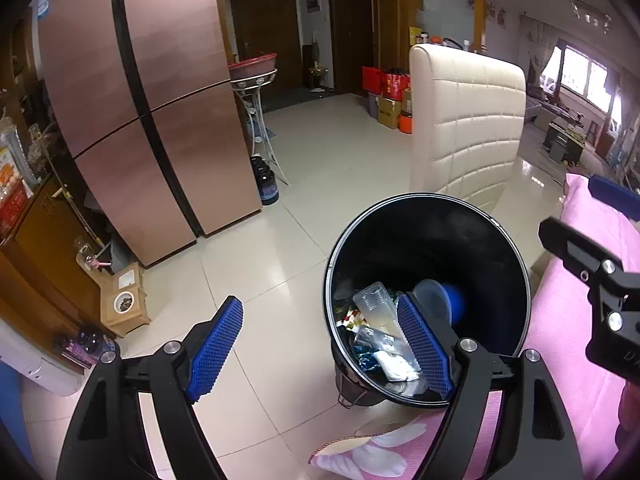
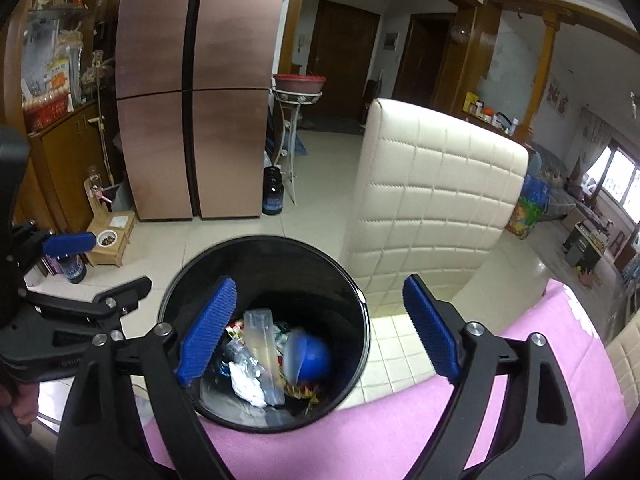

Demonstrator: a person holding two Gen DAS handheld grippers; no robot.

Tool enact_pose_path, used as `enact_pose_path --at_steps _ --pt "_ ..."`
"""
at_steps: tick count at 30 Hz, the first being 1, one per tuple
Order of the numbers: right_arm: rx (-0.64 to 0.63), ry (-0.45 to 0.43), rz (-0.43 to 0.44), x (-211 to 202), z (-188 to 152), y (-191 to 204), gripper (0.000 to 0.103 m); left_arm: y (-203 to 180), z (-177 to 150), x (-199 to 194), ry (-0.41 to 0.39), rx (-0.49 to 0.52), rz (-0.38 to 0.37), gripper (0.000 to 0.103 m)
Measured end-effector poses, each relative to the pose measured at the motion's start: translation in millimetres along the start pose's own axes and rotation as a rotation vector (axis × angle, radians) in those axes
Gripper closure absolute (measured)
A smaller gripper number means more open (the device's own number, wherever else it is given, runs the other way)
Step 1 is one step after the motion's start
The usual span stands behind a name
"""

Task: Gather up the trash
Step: 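Open both tools to drop the blister pack and blue cup into the bin, then move both open tools back over the table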

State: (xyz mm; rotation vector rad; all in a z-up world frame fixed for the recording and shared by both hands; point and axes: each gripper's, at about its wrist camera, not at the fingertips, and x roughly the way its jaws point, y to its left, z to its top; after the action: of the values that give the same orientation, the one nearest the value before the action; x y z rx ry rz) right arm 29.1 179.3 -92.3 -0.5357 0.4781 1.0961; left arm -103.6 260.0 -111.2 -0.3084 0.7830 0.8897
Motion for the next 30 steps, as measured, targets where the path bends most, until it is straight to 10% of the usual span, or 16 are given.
enact_pose_path --at_steps 30 --pt "0.314 0.183 -0.408 -106.0 -116.4 -121.8 0.040 -197.5 -19.5 -38.1 -0.013 0.409 -0.444 0.025"
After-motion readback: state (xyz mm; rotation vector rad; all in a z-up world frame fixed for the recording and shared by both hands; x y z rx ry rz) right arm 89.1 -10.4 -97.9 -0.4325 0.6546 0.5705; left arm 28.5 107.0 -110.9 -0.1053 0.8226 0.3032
